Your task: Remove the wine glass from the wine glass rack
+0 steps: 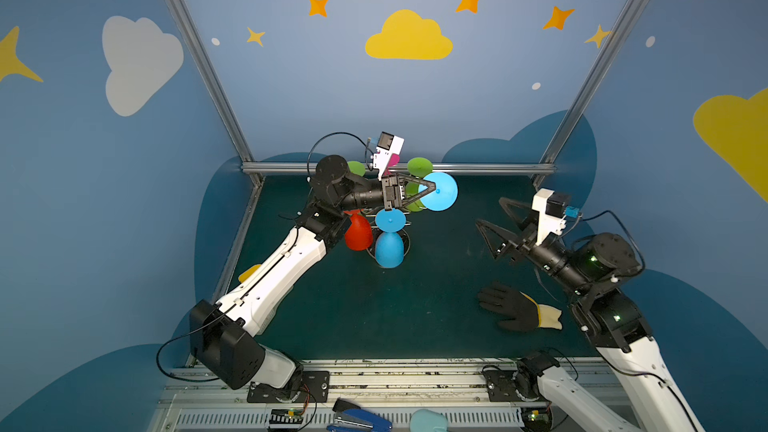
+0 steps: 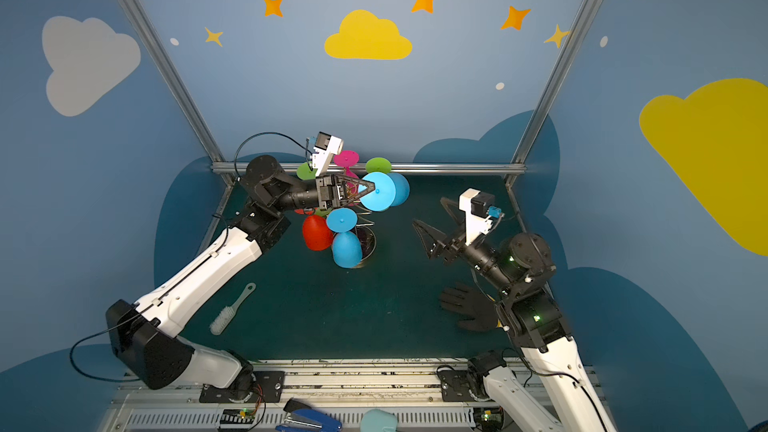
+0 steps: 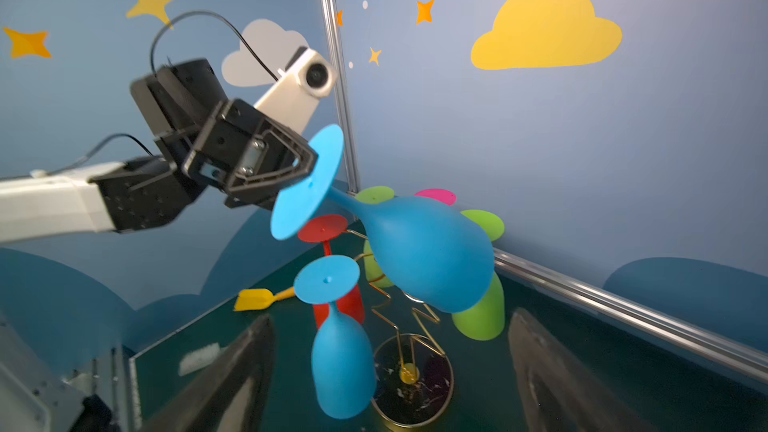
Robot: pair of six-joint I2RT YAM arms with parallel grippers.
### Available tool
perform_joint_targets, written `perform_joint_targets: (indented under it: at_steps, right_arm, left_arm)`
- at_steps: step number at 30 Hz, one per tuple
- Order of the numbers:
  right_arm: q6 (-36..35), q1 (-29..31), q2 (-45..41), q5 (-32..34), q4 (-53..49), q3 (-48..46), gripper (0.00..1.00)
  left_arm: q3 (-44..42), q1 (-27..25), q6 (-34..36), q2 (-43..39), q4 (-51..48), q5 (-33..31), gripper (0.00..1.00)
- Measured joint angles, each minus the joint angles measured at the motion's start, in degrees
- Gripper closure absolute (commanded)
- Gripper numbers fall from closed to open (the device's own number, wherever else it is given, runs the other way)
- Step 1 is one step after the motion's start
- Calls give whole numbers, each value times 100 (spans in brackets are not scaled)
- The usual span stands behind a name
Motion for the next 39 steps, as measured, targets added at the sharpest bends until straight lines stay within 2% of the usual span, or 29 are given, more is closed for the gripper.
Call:
perform_joint_targets:
  at_steps: [6, 14, 34, 37, 39]
  right_arm:
    - [-1021, 2, 262, -35, 1027, -739, 9]
    - [-2094, 31, 1244, -428, 1408, -157, 9]
    - [-2400, 173, 2522, -920, 1770, 428, 10]
    - [-2396, 190, 2566, -931, 1770, 457, 12]
    - [-2393, 210, 2588, -929, 1768, 485, 18]
  left_arm:
    - [2, 2, -234, 0, 0, 31, 97]
    - [79, 2, -345, 24, -72, 72, 97]
    - [81, 57, -1027, 162, 417, 319, 97]
    - [81, 61, -1130, 170, 503, 345, 97]
    - [81, 61, -1161, 170, 555, 361, 97]
